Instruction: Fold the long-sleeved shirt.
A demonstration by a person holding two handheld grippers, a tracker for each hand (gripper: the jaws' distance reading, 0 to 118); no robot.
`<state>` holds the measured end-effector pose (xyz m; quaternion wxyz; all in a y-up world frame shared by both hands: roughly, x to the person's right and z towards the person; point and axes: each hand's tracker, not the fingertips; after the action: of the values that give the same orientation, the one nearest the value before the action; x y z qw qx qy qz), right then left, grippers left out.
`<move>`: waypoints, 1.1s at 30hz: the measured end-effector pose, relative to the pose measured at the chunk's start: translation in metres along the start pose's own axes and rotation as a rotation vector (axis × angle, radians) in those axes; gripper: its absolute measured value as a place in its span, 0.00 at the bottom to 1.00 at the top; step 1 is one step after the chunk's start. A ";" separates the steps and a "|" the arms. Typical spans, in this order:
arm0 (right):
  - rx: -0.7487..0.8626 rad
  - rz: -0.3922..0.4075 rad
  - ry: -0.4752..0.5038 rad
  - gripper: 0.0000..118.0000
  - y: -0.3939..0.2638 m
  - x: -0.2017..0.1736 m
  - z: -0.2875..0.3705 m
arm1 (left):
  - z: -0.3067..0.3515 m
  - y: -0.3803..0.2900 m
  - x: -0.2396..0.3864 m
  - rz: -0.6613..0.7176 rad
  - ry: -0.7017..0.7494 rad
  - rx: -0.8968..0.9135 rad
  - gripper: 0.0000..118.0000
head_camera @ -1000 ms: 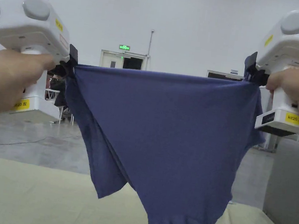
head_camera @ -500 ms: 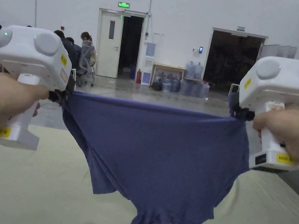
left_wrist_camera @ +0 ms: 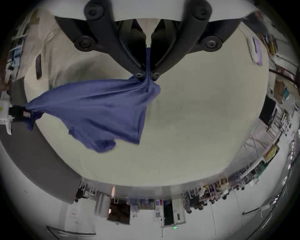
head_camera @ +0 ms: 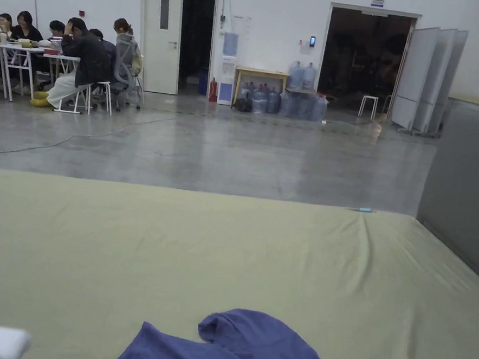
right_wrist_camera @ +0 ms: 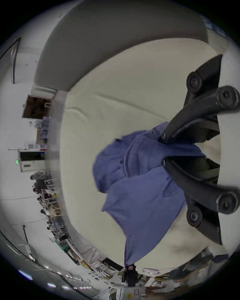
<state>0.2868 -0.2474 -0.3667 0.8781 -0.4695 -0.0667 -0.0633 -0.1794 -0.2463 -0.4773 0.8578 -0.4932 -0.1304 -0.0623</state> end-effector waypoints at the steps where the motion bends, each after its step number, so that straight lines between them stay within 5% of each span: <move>1: -0.021 -0.045 0.009 0.06 -0.023 0.000 0.002 | 0.002 -0.019 0.002 0.004 -0.006 -0.026 0.00; 13: -0.196 -0.353 0.023 0.07 -0.164 0.000 0.000 | 0.013 -0.169 0.000 0.017 0.000 -0.205 0.00; 18: -0.254 -0.343 -0.017 0.07 -0.176 -0.008 -0.024 | -0.016 -0.198 -0.010 0.063 -0.015 -0.262 0.00; 21: -0.273 -0.361 -0.018 0.24 -0.172 -0.009 -0.032 | -0.034 -0.204 -0.009 0.083 -0.019 -0.285 0.01; 22: -0.281 -0.362 -0.019 0.35 -0.168 -0.009 -0.034 | -0.034 -0.205 -0.007 0.091 -0.019 -0.284 0.11; 25: -0.312 -0.417 0.072 0.47 -0.156 -0.001 -0.028 | -0.023 -0.198 -0.012 0.150 -0.026 -0.228 0.33; 27: -0.254 -0.425 0.081 0.61 -0.150 -0.001 -0.001 | -0.009 -0.193 -0.012 0.185 -0.025 -0.201 0.94; 31: -0.107 -0.299 0.060 0.61 -0.159 -0.018 0.058 | 0.032 -0.199 -0.009 0.194 -0.055 -0.075 1.00; 33: -0.107 -0.290 0.072 0.57 -0.177 -0.031 0.072 | 0.034 -0.208 -0.002 0.180 -0.056 -0.100 0.92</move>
<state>0.2216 -0.2836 -0.1881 0.8353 -0.4985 -0.0988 -0.2097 -0.2361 -0.3221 -0.2889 0.8303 -0.5466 -0.1062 0.0224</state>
